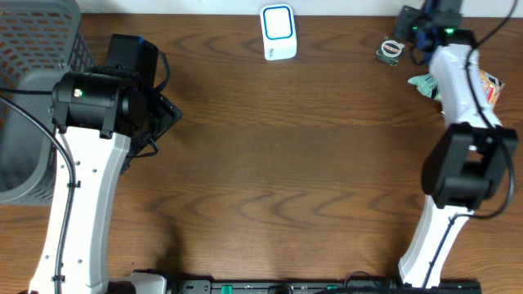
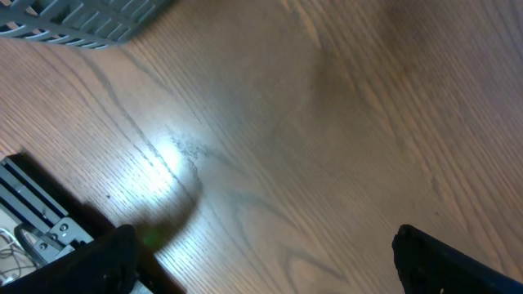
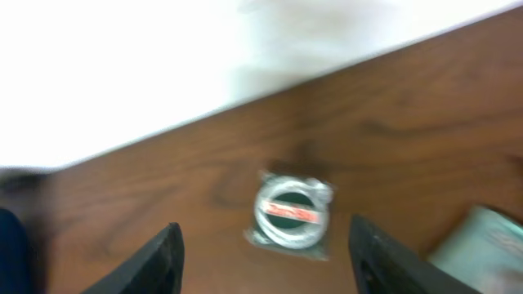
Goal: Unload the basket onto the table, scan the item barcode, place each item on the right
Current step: 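Carry the Zam-Buk tin right and drop it on the pile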
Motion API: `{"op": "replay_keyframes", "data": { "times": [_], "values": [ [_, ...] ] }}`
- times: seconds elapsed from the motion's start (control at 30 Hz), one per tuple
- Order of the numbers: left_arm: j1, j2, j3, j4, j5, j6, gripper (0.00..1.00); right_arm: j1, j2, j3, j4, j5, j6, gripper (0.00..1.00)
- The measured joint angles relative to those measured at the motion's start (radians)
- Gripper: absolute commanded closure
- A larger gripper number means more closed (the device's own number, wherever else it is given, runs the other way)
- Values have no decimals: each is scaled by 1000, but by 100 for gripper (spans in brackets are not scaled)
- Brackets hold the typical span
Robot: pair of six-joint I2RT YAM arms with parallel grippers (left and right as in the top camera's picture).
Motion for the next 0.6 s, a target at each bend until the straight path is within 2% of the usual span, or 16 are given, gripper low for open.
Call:
{"op": "replay_keyframes", "data": {
  "times": [0.37,0.5,0.6],
  "values": [
    [0,0,0,0,0,0,2,62,234,-1,299,1,43,71],
    [0,0,0,0,0,0,2,62,272,-1,333,18,50,75],
    [0,0,0,0,0,0,2,62,284,-1,310,83,53,70]
  ]
}}
